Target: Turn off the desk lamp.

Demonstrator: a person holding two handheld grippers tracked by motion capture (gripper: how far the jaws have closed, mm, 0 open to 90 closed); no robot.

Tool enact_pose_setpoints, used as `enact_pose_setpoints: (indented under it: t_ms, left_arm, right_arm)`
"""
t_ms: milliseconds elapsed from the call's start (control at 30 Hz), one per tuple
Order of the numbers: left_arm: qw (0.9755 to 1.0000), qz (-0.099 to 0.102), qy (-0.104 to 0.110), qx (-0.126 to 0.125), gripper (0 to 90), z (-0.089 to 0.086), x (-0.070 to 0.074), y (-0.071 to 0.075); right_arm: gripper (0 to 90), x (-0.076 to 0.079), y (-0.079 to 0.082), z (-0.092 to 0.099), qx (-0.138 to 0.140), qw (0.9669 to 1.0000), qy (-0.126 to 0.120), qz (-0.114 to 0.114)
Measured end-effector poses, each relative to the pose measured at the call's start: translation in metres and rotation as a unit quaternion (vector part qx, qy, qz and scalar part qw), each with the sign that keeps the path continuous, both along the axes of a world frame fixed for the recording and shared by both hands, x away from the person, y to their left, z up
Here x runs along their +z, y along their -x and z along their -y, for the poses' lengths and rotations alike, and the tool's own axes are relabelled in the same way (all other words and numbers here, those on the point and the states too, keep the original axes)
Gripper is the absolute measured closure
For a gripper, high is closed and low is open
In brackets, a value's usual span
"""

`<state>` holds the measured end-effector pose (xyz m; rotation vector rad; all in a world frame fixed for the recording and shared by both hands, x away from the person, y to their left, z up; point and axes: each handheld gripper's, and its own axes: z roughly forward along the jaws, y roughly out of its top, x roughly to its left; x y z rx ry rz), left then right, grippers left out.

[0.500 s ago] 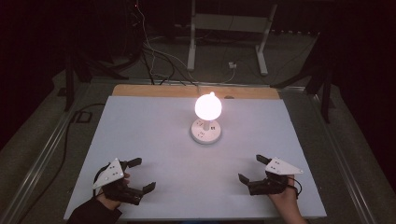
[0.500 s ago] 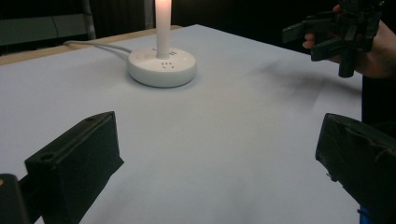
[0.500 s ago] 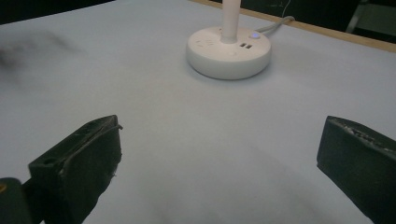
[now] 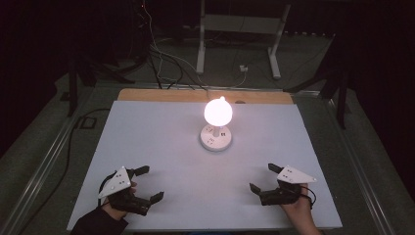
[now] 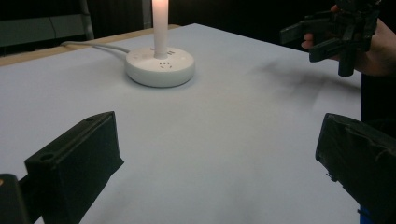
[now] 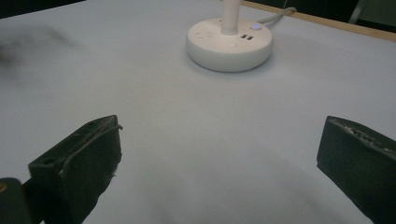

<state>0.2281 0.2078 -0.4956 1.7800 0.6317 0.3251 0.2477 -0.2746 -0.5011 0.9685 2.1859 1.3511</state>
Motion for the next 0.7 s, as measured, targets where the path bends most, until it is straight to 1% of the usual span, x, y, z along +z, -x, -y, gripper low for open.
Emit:
enact_pose_setpoints:
  t_ms: [33,67,100,167,200,267,333,433,467,567,600,633,700]
  left_arm:
    - [1.0000,-0.001,0.005,-0.002,0.5,0.000,0.000,0.000]
    - [1.0000,-0.001,0.005,-0.002,0.5,0.000,0.000,0.000]
    - [1.0000,0.003,0.003,-0.002,0.5,0.000,0.001,-0.001]
    - [1.0000,0.001,0.005,0.000,0.5,0.000,0.001,-0.002]
    - [1.0000,0.000,0.007,0.001,0.5,0.000,0.000,-0.002]
    - [1.0000,0.000,0.006,0.003,0.5,0.000,0.000,-0.001]
    - [1.0000,0.003,0.005,0.005,0.5,-0.001,0.001,0.000]
    - [0.9999,-0.002,0.010,0.004,0.5,-0.001,0.000,0.000]
    - [0.9999,-0.001,0.010,0.002,0.5,0.000,0.000,0.001]
    - [1.0000,0.007,0.003,-0.002,0.5,0.000,0.001,0.005]
    - [1.0000,0.007,0.003,-0.002,0.5,0.000,0.002,0.005]
    - [1.0000,0.007,0.005,-0.004,0.5,0.000,0.002,0.006]
    - [0.9999,0.009,0.009,-0.004,0.5,-0.001,0.002,0.005]
  right_arm:
    - [0.0,0.000,0.000,0.001,-0.003,1.0000,0.000,-0.003]
    - [0.0,-0.001,-0.001,0.001,-0.004,1.0000,0.001,-0.002]
    - [0.0,-0.002,-0.001,0.001,-0.004,1.0000,0.002,-0.003]
    - [0.0,-0.003,-0.002,0.002,-0.002,0.9999,0.007,-0.007]
    - [0.0,-0.004,-0.002,0.002,-0.001,0.9999,0.012,-0.007]
    - [0.0,-0.004,-0.002,0.003,-0.002,0.9999,0.014,-0.006]
    - [0.0,-0.003,-0.002,0.004,-0.003,0.9999,0.013,-0.005]
    - [0.0,-0.002,0.000,0.006,-0.007,0.9999,0.012,0.000]
    - [0.0,0.000,0.000,0.005,-0.007,0.9999,0.011,0.005]
    - [0.0,0.003,0.003,0.004,-0.001,0.9999,0.008,0.008]
    - [0.0,0.003,0.003,0.004,-0.001,0.9999,0.008,0.008]
    - [0.0,0.006,0.005,0.003,0.000,1.0000,0.006,0.001]
    - [0.0,0.007,0.005,0.003,-0.002,1.0000,0.005,-0.001]
